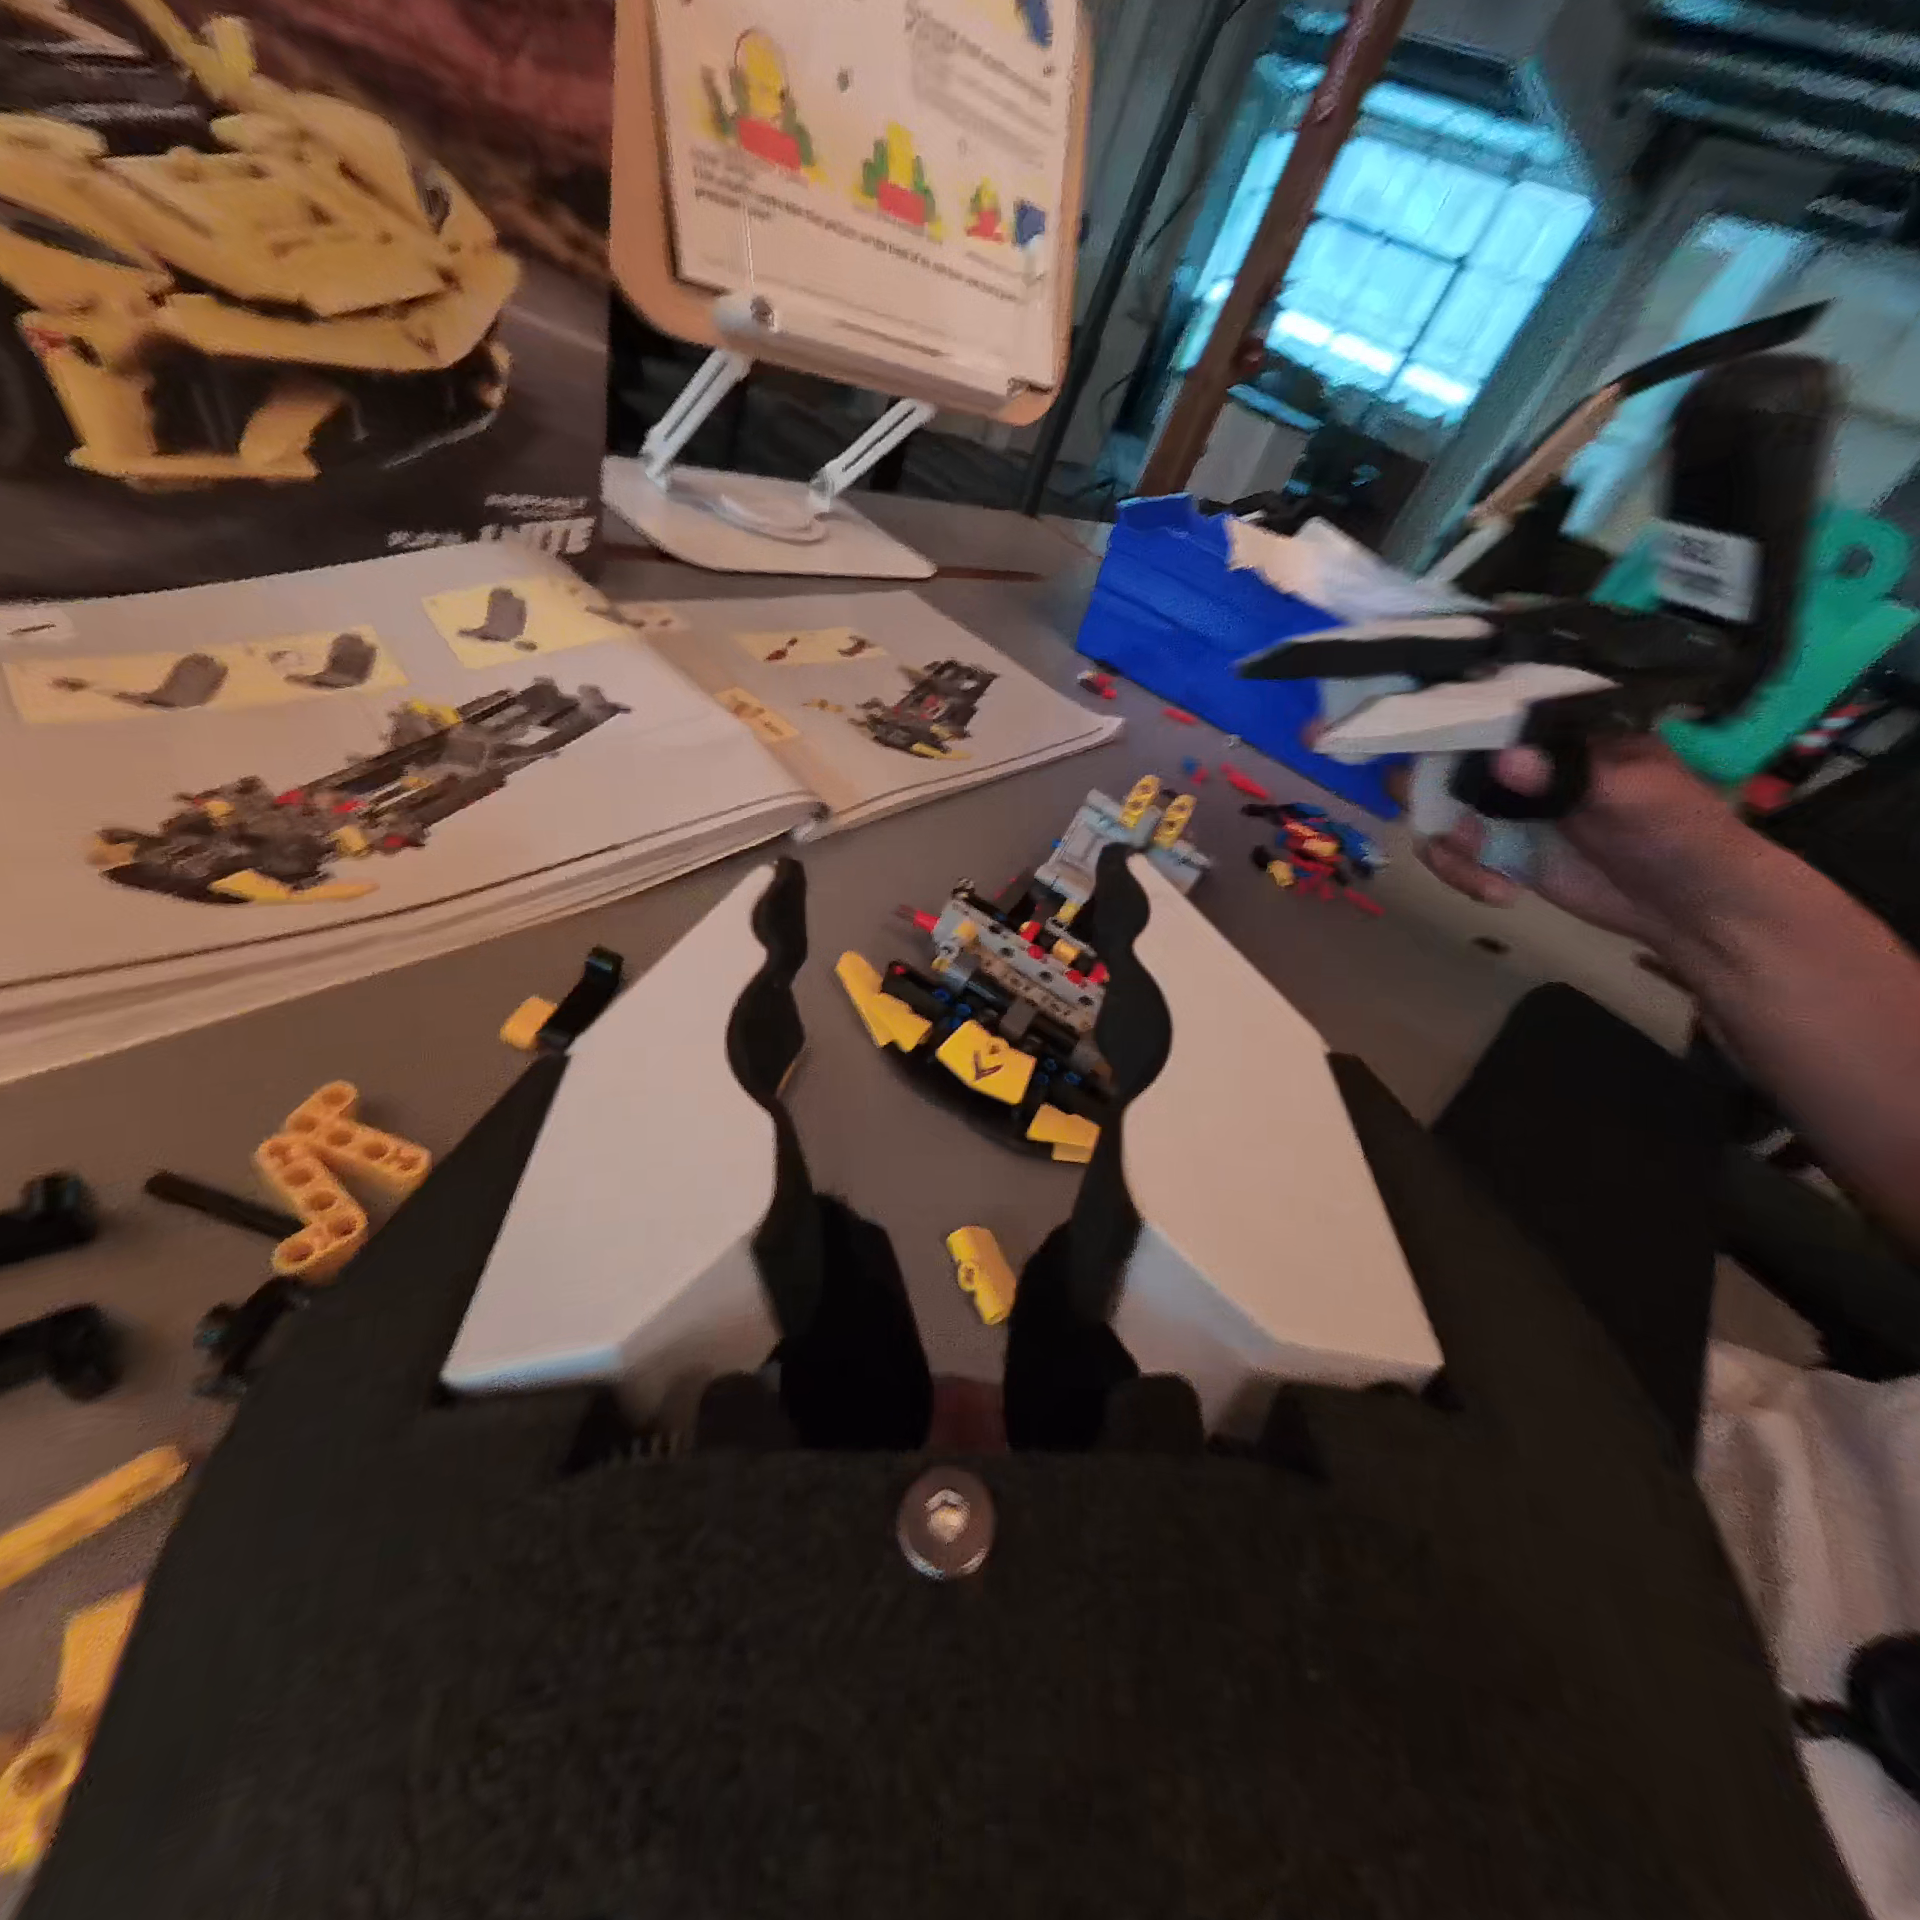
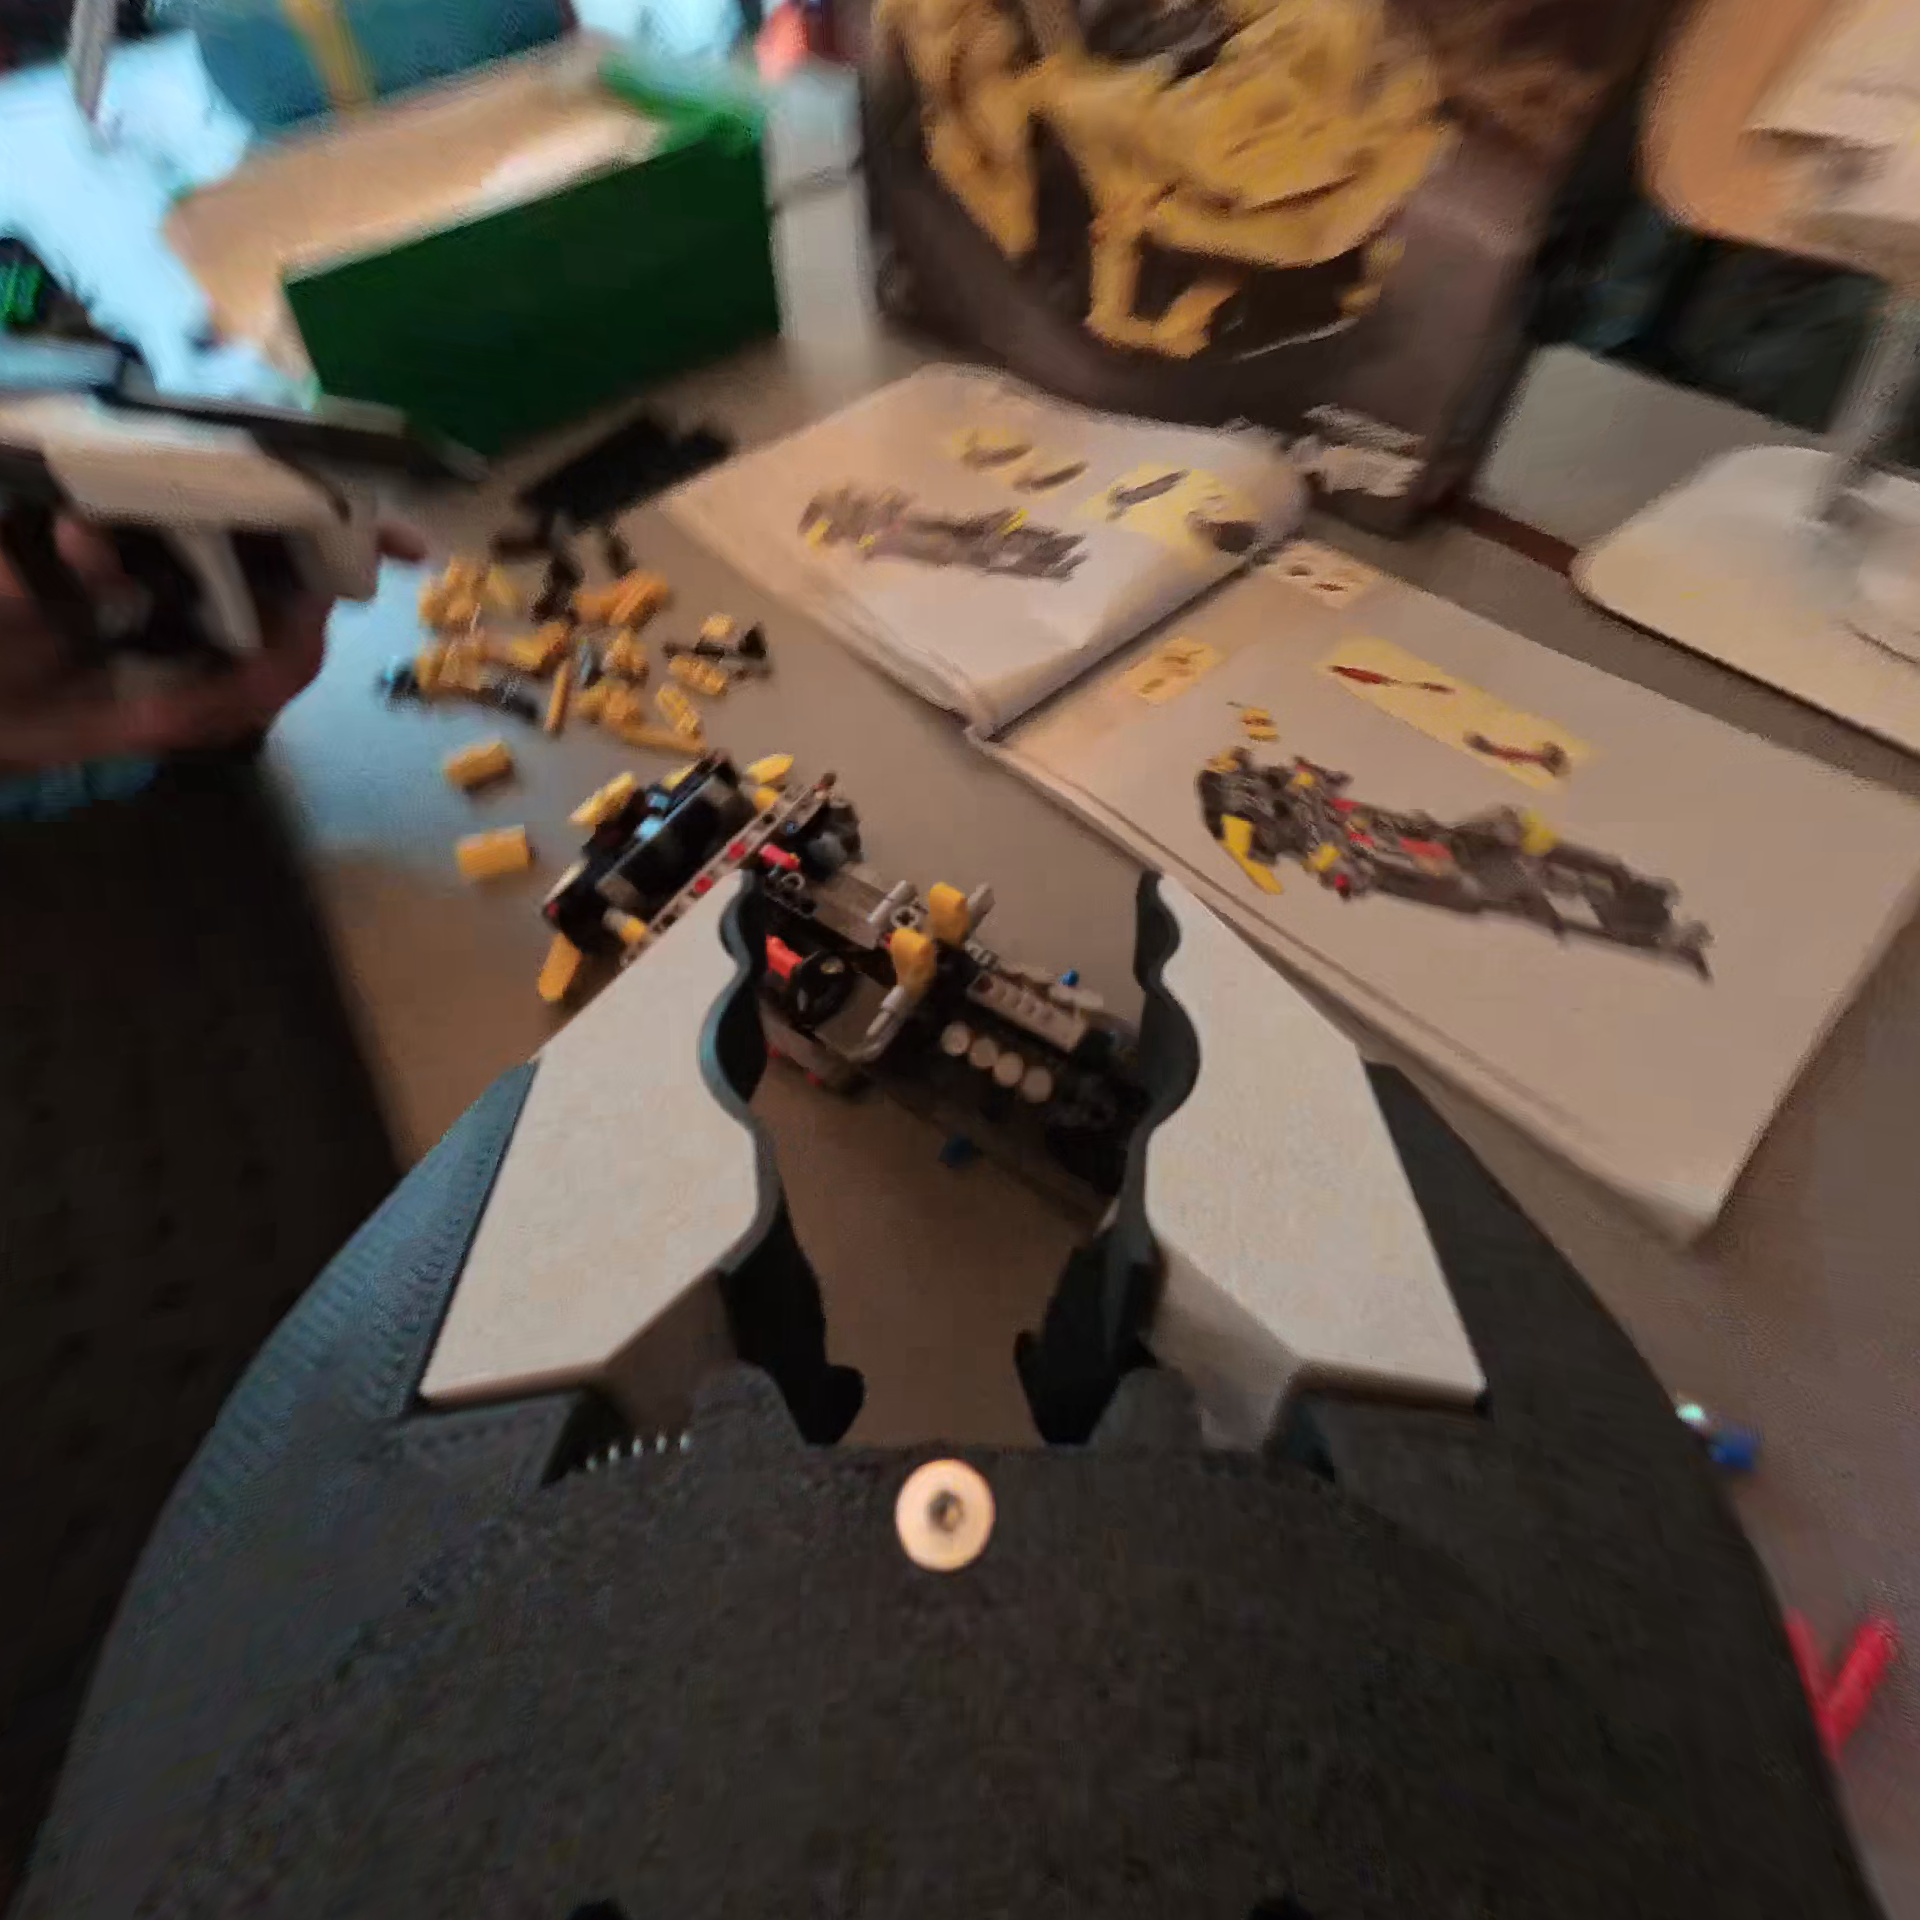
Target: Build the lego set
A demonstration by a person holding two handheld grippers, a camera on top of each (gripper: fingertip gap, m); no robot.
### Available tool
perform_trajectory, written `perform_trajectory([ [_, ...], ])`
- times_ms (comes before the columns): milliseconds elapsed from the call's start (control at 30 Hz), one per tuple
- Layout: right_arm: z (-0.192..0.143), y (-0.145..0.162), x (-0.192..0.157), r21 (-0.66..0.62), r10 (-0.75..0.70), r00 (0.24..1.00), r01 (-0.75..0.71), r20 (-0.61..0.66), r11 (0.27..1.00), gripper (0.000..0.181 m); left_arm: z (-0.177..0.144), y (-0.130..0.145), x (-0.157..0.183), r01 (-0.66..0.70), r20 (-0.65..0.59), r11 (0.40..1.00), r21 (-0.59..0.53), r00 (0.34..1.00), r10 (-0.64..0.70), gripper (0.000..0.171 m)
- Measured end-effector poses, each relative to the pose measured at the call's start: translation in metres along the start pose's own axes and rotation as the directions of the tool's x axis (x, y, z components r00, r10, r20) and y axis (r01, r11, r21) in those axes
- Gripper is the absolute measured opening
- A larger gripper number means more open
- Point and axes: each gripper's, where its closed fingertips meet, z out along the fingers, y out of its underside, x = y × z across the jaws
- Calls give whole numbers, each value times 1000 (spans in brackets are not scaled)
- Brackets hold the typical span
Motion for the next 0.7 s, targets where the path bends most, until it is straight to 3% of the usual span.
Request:
perform_trajectory([
  [100,-22,17,-6,207,162,980,-135,-119,969,57,0,1,-2,-76,96,997,3,993,75,50],
  [200,-28,31,-6,277,204,964,-152,-169,949,52,4,8,-5,-122,156,992,-18,980,124,45],
  [300,-31,29,-8,264,193,969,-148,-156,953,40,10,16,7,-181,105,981,-69,976,188,46],
  [567,-27,30,-23,250,196,980,-189,-6,950,40,14,26,32,-297,-14,950,-95,955,297,41],
  [700,-20,36,-22,209,201,979,-194,-12,958,38,41,56,45,-432,-131,853,-293,902,412,52],
])
